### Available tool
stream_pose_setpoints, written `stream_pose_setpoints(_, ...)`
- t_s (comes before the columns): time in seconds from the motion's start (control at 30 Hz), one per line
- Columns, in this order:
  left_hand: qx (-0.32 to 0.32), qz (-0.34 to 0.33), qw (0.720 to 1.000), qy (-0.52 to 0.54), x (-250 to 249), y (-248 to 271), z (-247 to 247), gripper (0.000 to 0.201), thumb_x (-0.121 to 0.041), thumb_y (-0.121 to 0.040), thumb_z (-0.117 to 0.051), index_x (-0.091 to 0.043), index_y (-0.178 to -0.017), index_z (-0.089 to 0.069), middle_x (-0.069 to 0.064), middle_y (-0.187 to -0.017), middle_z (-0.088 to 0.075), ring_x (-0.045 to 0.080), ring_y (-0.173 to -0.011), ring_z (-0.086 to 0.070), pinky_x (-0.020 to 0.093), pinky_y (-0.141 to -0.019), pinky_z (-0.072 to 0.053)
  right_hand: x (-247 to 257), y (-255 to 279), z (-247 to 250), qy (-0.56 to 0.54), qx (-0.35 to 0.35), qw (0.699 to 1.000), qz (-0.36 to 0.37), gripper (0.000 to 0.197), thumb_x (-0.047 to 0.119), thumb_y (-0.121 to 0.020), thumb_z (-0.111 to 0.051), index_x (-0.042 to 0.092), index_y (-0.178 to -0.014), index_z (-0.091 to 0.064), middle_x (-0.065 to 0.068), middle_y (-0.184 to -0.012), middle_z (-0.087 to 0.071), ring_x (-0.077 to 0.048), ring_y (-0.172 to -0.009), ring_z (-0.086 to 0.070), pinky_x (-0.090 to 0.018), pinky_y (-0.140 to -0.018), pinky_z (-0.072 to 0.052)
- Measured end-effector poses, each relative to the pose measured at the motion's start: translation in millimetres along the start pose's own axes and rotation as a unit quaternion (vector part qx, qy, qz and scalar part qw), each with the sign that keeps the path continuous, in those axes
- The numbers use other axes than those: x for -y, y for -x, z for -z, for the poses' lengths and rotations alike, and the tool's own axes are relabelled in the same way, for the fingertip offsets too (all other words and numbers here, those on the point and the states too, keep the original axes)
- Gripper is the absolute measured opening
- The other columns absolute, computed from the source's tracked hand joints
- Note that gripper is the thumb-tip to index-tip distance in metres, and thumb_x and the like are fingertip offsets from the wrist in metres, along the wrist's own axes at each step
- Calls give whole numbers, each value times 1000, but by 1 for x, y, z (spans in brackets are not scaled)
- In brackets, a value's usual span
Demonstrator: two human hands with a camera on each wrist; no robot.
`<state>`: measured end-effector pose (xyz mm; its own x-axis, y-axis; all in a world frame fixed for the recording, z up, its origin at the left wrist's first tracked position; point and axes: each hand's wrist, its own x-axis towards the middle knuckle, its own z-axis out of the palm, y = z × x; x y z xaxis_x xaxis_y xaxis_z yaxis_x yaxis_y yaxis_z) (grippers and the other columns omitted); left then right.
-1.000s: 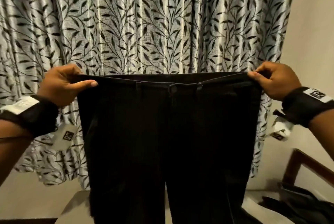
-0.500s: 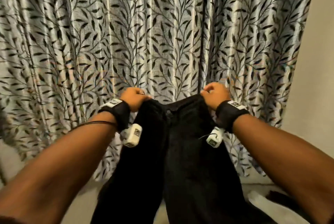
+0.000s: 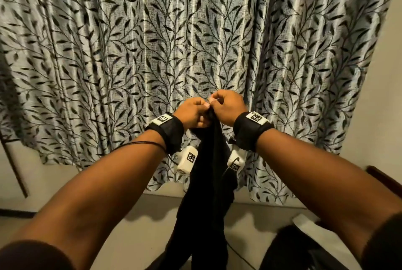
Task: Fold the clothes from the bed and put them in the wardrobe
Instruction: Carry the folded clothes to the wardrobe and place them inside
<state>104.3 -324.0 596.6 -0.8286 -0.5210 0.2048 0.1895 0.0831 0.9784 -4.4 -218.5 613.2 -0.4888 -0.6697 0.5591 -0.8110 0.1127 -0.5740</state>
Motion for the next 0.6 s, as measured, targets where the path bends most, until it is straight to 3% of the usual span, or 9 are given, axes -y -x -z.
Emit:
stream_pose_setpoints(0.1,0,-26,1000,-16,-8,8,1,26,-1,-104,-45,-11,-81,-49,8,-68,-45,15,-55,-45,25,-53,-47,6,20,7,-10,63,997,50,53,32,-68,-66,28,-120,-62,5,-109,-68,-15,-98,-65,-31,-92,-54)
stream_pose_setpoints(0.23,57,-124,980,-143,-14,14,-4,9,-6,-93,-62,-13,-95,-59,11,-83,-66,28,-75,-65,45,-76,-57,6,37,8,74,44,992,91,87,11,-76,-74,36,-149,-34,-1,-126,-62,-18,-105,-62,-28,-91,-51)
stream_pose_setpoints(0.3,60,-207,941,-261,-15,22,1,43,-21,-84,-76,-26,-121,-54,2,-93,-73,24,-86,-71,45,-84,-58,5,36,15,17,27,996,89,90,6,-79,-73,40,-152,-32,-2,-125,-66,-16,-106,-65,-30,-95,-52)
stream_pose_setpoints(0.37,-7,-270,863,-428,-9,32,14,101,-42,-70,-89,-41,-150,-26,0,-122,-66,21,-110,-65,44,-95,-54,3,37,32,-17,-6,996,85,91,5,-80,-74,40,-153,-32,4,-132,-63,-12,-114,-63,-30,-102,-50)
stream_pose_setpoints(0.43,-74,-217,774,-591,5,40,30,142,-58,-53,-92,-50,-155,6,4,-154,-39,29,-141,-39,56,-109,-40,-3,43,51,-64,-36,994,86,88,2,-80,-75,35,-152,-37,16,-138,-56,-1,-121,-57,-26,-109,-45)
stream_pose_setpoints(0.47,-80,-151,758,-630,11,44,38,144,-59,-52,-92,-53,-154,8,4,-156,-38,32,-143,-37,58,-109,-39,-6,47,59,-91,-26,991,91,86,0,-81,-75,34,-151,-39,17,-135,-58,2,-118,-59,-23,-108,-45)
stream_pose_setpoints(0.53,-52,-38,765,-640,15,40,52,99,-50,-64,-91,-48,-147,-36,4,-130,-65,30,-121,-61,45,-95,-53,-19,52,77,-84,-15,992,92,82,-3,-82,-75,31,-149,-44,15,-130,-61,3,-114,-61,-22,-106,-47)
stream_pose_setpoints(0.57,-37,-17,793,-608,8,38,62,57,-43,-74,-87,-38,-124,-62,1,-111,-72,25,-104,-68,38,-84,-55,-28,50,87,-69,-28,994,82,80,-4,-81,-75,29,-148,-46,17,-129,-61,4,-113,-61,-22,-106,-47)
stream_pose_setpoints(0.6,-47,-16,843,-536,-1,38,72,24,-37,-80,-84,-31,-100,-72,-1,-98,-75,23,-92,-70,37,-79,-57,-36,49,97,-54,-43,995,66,78,-3,-81,-76,28,-147,-47,15,-126,-62,3,-110,-63,-21,-103,-49)
